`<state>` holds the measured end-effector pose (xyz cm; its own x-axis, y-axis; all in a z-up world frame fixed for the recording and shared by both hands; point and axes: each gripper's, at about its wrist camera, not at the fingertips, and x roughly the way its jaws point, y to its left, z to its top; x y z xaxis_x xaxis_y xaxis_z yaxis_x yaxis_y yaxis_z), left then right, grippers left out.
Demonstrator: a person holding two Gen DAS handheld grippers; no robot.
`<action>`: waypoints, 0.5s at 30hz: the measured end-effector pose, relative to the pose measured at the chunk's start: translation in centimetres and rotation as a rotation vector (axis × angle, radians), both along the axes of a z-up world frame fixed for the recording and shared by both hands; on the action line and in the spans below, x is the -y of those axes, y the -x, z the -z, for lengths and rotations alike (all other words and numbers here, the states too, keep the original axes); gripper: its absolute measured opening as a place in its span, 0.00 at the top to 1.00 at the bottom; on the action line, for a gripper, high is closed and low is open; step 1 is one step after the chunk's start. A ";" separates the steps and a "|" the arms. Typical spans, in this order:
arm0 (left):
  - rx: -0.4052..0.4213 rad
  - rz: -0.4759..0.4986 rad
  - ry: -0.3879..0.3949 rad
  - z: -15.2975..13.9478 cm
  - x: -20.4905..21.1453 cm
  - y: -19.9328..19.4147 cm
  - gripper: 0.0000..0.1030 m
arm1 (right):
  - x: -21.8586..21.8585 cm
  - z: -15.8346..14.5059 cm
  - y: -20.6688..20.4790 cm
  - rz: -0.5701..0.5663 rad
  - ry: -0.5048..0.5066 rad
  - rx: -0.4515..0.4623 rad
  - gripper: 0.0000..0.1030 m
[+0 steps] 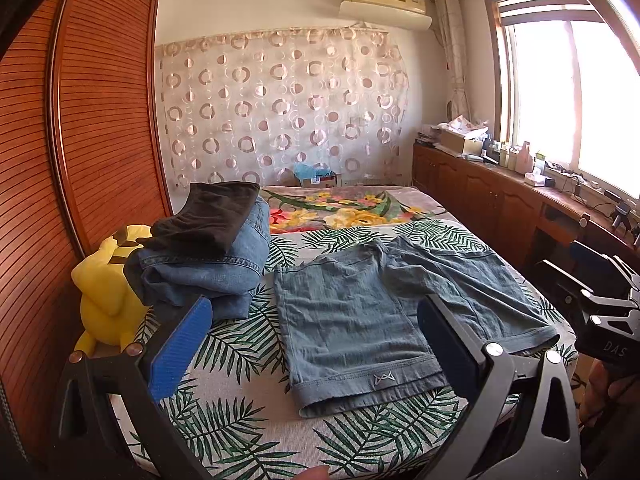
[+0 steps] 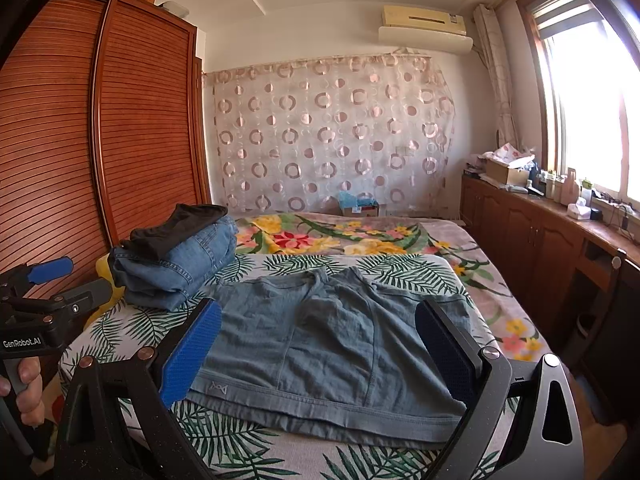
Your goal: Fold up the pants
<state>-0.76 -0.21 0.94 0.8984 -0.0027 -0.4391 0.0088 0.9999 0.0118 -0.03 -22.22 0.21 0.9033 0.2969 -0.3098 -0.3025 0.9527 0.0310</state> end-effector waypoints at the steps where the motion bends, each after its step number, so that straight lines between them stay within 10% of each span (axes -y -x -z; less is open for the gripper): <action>1: 0.001 0.000 -0.001 0.1 0.0 -0.1 0.00 | 0.0 0.0 0.0 0.000 0.000 -0.001 0.05; 15: 0.002 0.002 -0.002 0.0 0.0 0.1 0.00 | -0.2 -0.1 0.0 -0.002 -0.002 0.000 0.05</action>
<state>-0.81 -0.21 0.95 0.8994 -0.0041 -0.4370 0.0111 0.9998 0.0135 -0.03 -22.06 0.30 0.9028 0.2993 -0.3087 -0.3042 0.9520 0.0332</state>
